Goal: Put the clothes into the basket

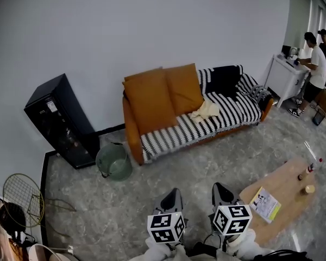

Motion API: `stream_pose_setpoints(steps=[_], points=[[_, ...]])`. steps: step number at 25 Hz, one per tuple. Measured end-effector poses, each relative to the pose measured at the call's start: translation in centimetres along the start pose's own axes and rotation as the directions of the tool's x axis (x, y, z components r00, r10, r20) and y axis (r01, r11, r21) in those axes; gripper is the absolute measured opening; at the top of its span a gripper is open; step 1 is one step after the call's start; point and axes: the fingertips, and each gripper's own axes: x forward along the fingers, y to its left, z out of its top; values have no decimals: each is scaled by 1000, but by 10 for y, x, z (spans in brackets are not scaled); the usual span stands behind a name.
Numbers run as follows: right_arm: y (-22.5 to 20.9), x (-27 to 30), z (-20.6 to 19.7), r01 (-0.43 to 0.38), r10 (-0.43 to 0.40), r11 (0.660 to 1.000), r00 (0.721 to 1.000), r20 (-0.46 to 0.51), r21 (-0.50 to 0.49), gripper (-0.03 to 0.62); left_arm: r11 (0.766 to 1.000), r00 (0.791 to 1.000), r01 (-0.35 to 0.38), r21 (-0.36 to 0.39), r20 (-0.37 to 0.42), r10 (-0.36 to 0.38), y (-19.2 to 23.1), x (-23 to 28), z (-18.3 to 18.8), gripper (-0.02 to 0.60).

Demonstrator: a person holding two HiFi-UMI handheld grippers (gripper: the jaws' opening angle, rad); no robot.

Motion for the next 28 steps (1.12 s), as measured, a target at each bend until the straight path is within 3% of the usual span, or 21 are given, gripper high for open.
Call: stream_pose_setpoints(steps=[14, 28], points=[[-22, 47, 5, 93, -91, 994, 995, -31, 54, 25, 1000, 999, 18, -9, -48, -18, 31, 47, 13, 2], [-117, 174, 74, 103, -101, 991, 994, -28, 80, 25, 999, 998, 35, 30, -54, -34, 11, 212, 77, 2]])
